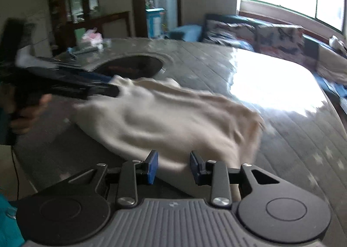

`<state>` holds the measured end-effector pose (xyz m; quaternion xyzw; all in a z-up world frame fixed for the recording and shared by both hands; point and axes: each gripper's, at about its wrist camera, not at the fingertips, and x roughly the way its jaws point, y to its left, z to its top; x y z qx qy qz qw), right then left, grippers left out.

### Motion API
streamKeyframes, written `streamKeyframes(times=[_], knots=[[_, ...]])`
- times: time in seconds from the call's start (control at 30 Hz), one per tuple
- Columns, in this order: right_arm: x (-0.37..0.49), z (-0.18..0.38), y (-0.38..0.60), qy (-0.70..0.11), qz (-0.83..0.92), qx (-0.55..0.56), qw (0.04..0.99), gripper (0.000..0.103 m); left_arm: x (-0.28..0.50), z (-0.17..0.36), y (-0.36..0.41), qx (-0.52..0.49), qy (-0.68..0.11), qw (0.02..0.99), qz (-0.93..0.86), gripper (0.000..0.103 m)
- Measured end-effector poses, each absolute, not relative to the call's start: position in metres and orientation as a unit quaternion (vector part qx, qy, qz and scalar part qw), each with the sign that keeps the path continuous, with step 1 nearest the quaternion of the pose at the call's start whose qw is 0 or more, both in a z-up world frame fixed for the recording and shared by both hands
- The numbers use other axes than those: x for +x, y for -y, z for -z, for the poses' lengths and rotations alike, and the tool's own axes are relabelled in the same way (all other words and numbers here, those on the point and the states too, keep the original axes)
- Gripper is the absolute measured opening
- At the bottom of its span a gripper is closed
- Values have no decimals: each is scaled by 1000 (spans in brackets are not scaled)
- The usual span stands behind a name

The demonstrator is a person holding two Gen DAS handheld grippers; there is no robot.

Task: Fold clothes

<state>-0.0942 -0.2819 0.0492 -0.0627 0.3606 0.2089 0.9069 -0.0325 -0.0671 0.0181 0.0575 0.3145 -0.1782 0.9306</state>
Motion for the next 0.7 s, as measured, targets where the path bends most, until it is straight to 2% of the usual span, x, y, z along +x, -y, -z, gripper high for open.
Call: streamKeyframes(times=[0.17,0.4,0.5,0.7], knots=[[-100,-49,292,-369,-205,-72,904,34,-43,-8,55,52,-317,934,154,47],[-83,-66,284,-329,-212,-68,918,38,-50,-7,46,42,-320,937,138,49],[-71,-57,282,-337,-206,-64,916,39,-49,-4,48,53,-320,937,132,55],[-65,-51,288,-354,-204,-60,911,39,-35,-13,51,49,-315,939,133,53]])
